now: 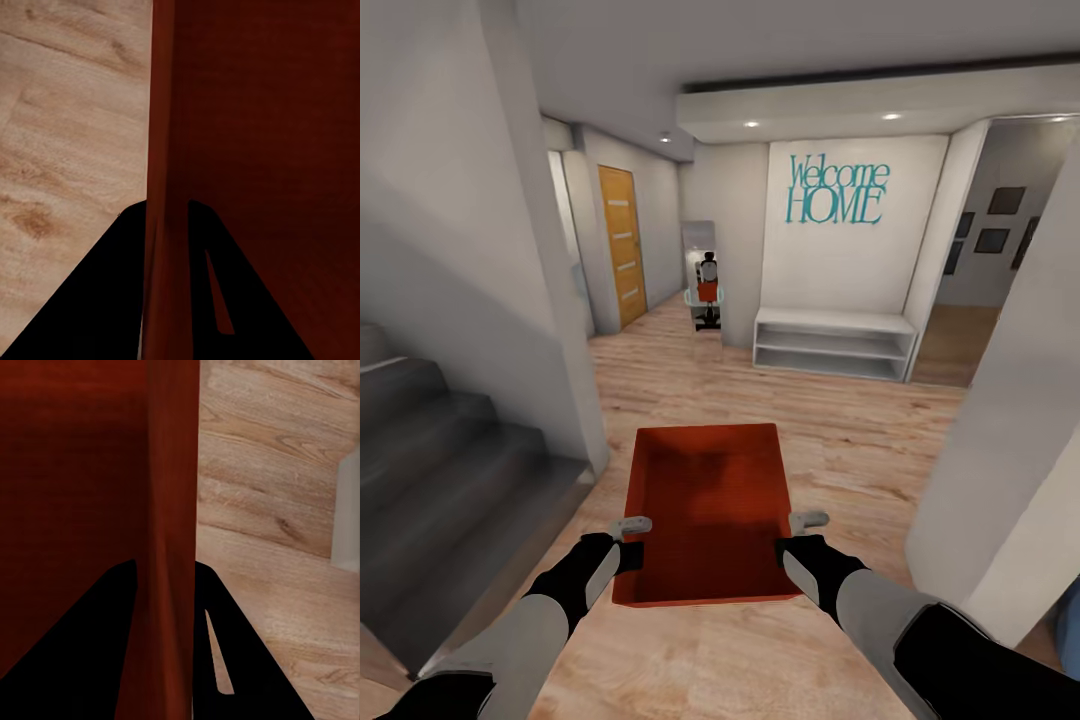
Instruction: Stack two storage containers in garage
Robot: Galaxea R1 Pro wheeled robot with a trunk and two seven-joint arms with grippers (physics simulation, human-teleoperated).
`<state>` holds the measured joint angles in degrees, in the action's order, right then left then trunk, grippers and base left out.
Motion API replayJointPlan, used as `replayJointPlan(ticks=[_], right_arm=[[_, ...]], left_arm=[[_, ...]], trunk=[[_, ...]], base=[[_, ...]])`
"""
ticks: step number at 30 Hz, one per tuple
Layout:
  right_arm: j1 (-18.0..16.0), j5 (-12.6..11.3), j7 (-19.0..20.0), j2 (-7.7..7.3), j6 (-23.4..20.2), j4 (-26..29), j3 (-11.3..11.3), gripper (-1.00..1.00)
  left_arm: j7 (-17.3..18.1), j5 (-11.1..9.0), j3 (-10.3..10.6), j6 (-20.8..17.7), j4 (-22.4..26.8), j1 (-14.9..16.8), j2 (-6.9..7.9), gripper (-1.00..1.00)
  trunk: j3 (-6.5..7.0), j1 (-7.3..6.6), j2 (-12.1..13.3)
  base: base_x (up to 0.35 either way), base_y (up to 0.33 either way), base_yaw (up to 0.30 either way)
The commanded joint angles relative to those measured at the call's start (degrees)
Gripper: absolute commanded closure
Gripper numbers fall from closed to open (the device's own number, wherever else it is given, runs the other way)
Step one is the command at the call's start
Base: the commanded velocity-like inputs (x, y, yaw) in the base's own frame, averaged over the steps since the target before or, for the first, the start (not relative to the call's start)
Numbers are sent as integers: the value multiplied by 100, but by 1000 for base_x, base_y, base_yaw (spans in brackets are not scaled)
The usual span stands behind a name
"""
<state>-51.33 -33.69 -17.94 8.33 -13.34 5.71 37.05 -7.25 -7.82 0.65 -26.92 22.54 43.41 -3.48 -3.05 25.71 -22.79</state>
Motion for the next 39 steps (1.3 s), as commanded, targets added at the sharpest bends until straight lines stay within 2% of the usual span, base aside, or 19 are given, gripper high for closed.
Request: replayJointPlan(ticks=[1, 16, 39], right_arm=[[-8, 197, -34, 28, -45, 78, -13, 100], [-8, 197, -34, 35, -42, 78, -13, 100], [-8, 197, -34, 36, -39, 79, -13, 100]], left_arm=[[-75, 106, -39, -50, -4, 0, -20, 100], [-75, 106, -39, -50, -2, 0, -20, 100], [-75, 106, -39, -50, -4, 0, -20, 100]], trunk=[[-13, 7, -13], [-48, 7, -13], [-49, 7, -13]], base=[[322, 0, 0], [322, 0, -90], [322, 0, -2]])
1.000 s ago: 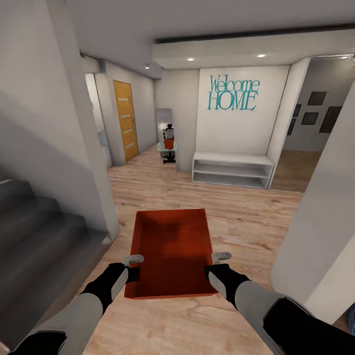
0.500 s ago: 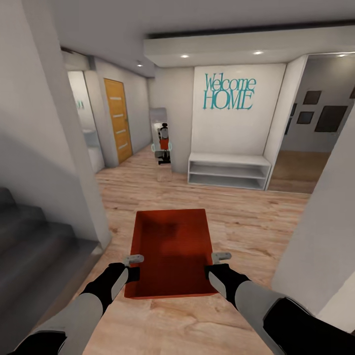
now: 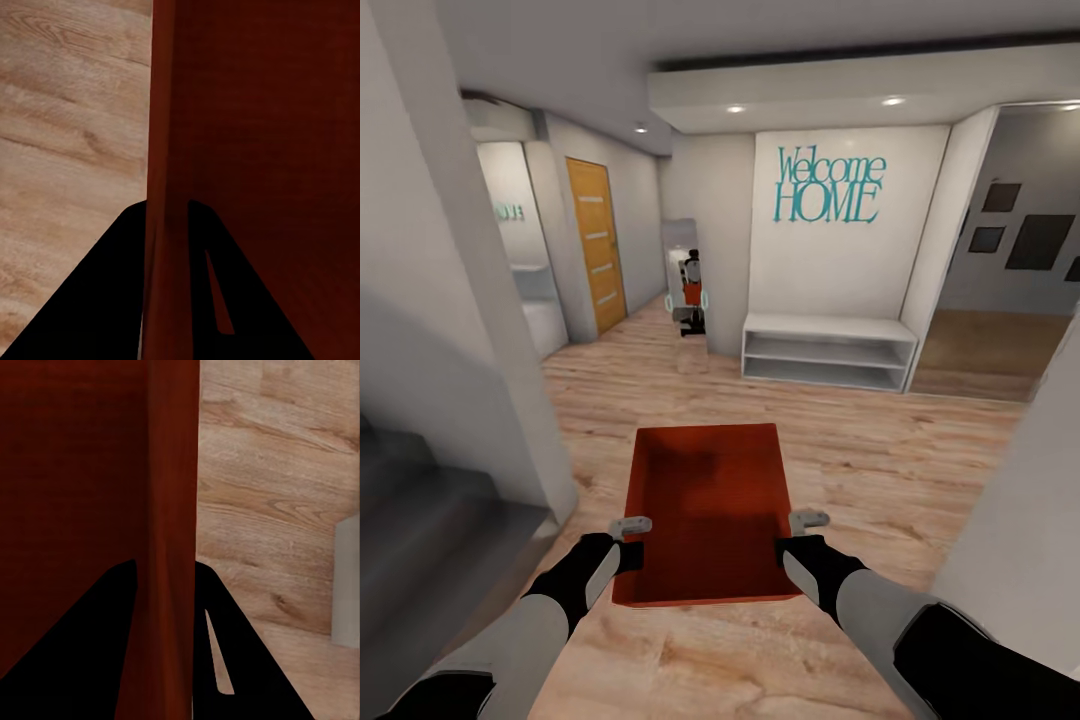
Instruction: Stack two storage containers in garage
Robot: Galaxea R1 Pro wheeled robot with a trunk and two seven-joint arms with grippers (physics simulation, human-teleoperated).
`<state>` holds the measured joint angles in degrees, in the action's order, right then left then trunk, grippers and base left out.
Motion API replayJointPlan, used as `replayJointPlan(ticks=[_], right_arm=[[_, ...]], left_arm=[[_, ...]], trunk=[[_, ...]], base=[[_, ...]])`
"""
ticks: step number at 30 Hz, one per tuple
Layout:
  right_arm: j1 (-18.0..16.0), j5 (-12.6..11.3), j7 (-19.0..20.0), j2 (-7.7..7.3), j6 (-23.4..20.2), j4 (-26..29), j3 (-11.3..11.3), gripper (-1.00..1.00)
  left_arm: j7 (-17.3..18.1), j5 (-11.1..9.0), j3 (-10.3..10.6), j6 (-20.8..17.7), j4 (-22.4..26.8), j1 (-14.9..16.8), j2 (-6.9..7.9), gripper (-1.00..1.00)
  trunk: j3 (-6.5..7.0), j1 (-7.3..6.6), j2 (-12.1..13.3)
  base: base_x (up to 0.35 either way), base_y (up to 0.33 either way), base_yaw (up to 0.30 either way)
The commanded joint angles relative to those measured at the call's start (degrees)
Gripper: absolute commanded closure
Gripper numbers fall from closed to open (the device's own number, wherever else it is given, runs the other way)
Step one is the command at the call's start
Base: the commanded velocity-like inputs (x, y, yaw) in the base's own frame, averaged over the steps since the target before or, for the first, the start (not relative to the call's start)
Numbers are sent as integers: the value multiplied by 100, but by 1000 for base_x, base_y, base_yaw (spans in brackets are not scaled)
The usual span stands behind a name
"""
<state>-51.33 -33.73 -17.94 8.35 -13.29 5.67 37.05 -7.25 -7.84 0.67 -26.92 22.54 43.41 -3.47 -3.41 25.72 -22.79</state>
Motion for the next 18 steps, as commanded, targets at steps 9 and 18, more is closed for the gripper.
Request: replayJointPlan(ticks=[9, 18], right_arm=[[-8, 200, -34, 29, -44, 83, -14, 100], [-8, 200, -34, 27, -43, 83, -14, 100]], left_arm=[[-75, 107, -41, -50, -4, 1, -21, 100], [-75, 107, -41, -50, -4, 1, -22, 100]], trunk=[[-13, 7, -13], [-13, 7, -13]], base=[[322, 0, 0], [322, 0, 0]])
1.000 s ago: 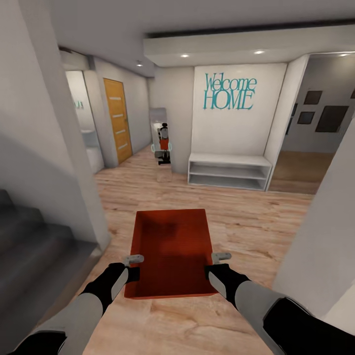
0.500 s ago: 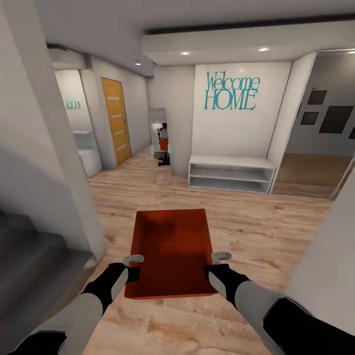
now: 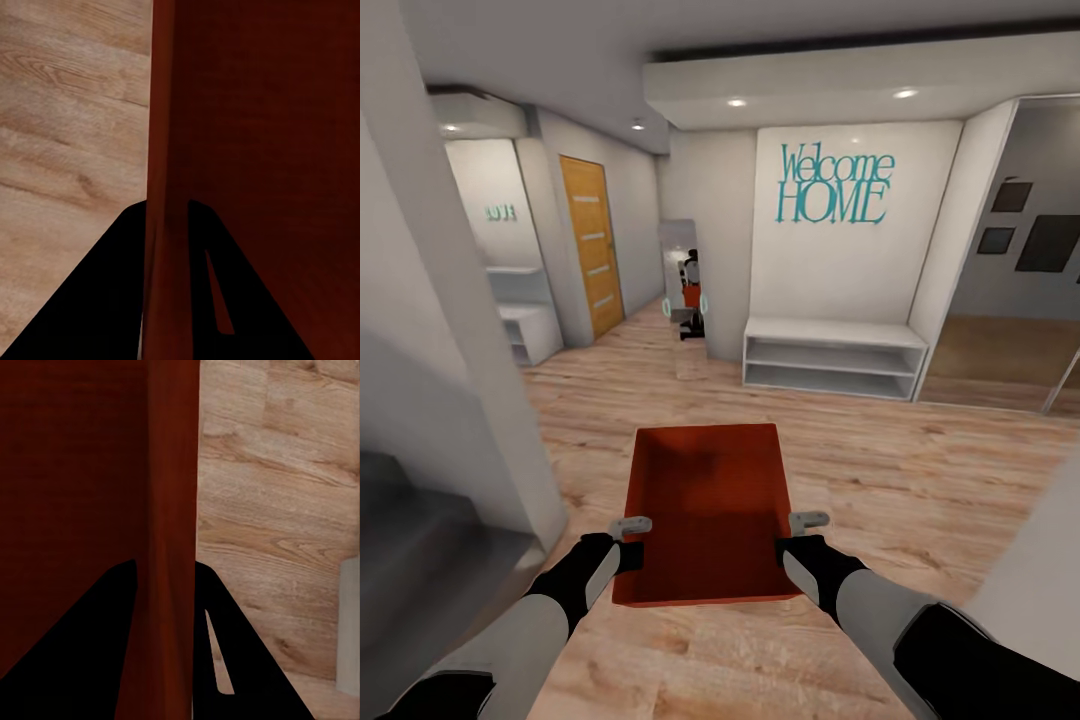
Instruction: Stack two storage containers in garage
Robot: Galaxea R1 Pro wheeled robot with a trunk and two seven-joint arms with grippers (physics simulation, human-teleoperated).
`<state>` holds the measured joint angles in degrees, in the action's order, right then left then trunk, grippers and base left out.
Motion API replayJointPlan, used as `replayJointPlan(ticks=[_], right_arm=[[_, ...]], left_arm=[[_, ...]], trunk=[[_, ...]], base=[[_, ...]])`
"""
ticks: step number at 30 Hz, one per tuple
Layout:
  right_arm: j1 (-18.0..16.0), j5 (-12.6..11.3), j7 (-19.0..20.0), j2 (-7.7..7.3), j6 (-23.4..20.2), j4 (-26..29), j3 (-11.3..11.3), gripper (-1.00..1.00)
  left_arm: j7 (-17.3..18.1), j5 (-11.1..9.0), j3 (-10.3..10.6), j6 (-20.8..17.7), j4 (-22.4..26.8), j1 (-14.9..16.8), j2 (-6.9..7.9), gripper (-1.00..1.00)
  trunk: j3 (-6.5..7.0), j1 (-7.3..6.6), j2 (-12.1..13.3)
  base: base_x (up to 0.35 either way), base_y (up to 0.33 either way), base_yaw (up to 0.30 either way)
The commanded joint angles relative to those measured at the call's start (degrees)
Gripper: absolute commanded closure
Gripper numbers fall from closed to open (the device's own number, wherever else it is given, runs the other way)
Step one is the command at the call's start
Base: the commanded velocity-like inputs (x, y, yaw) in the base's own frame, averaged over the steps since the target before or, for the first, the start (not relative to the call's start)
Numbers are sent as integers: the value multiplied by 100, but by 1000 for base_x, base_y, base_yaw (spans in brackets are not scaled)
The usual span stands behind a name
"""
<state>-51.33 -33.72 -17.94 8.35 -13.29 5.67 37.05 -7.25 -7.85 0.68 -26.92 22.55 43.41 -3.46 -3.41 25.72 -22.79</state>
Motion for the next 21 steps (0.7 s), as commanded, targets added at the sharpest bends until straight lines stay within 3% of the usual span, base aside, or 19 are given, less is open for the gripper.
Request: replayJointPlan(ticks=[1, 21], right_arm=[[-8, 199, -34, 26, -45, 84, -13, 100], [-8, 199, -34, 26, -42, 84, -13, 100]], left_arm=[[-75, 108, -42, -50, -5, 1, -23, 100], [-75, 108, -42, -50, -5, 1, -17, 100]], trunk=[[-13, 7, -13], [-13, 7, -13]], base=[[322, 0, 0], [322, 0, 0]])
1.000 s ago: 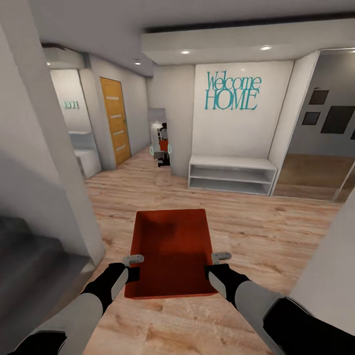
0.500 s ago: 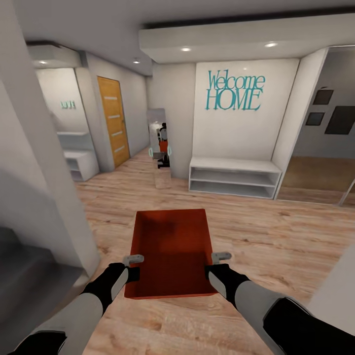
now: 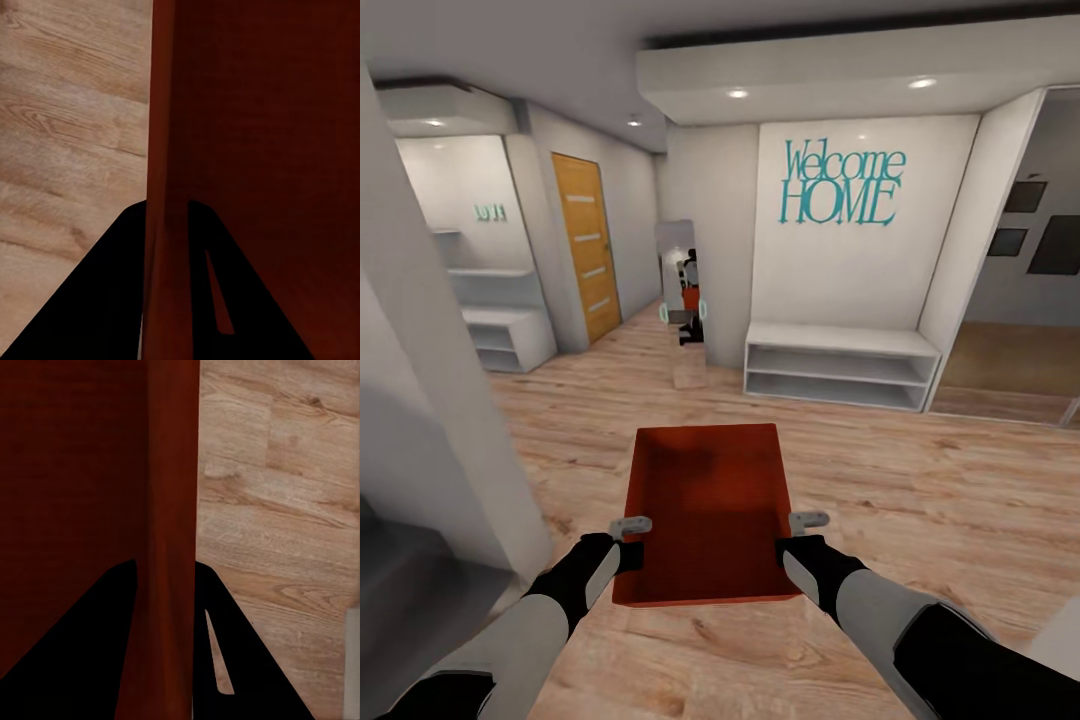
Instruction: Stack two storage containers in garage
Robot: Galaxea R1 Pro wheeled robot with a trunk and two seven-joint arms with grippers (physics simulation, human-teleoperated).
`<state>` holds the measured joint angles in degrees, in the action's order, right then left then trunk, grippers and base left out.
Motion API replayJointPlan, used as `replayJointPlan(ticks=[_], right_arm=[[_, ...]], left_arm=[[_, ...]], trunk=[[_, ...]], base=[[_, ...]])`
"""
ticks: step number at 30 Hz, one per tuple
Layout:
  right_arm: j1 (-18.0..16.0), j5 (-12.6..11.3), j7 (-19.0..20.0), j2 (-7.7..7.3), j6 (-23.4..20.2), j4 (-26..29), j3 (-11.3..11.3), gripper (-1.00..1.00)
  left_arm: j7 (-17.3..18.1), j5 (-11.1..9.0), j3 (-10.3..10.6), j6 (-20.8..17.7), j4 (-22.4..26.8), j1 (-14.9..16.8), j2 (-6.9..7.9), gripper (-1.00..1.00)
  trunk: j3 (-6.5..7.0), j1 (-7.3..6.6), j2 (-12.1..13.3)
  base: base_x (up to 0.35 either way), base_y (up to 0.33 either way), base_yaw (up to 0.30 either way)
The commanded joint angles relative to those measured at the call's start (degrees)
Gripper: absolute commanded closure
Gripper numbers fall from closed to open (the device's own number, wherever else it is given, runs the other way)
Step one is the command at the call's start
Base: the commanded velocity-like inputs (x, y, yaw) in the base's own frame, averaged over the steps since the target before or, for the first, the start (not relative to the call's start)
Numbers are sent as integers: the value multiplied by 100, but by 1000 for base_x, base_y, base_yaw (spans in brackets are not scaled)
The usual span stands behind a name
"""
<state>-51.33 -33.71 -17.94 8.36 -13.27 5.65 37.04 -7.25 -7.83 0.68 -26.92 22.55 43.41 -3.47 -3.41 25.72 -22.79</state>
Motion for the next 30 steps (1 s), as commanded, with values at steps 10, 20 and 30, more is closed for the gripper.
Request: replayJointPlan(ticks=[10, 20, 30], right_arm=[[-8, 198, -34, 25, -44, 85, -13, 100], [-8, 197, -34, 26, -45, 84, -19, 100], [-8, 198, -34, 25, -44, 84, -22, 100]], left_arm=[[-75, 106, -42, -50, -5, 1, -18, 100], [-75, 106, -42, -50, 4, 1, -20, 100], [-75, 106, -42, -50, 1, 1, -16, 100]], trunk=[[-13, 7, -13], [-13, 7, -13], [-13, 7, -13]], base=[[322, 0, 0], [322, 0, 0], [322, 0, 0]])
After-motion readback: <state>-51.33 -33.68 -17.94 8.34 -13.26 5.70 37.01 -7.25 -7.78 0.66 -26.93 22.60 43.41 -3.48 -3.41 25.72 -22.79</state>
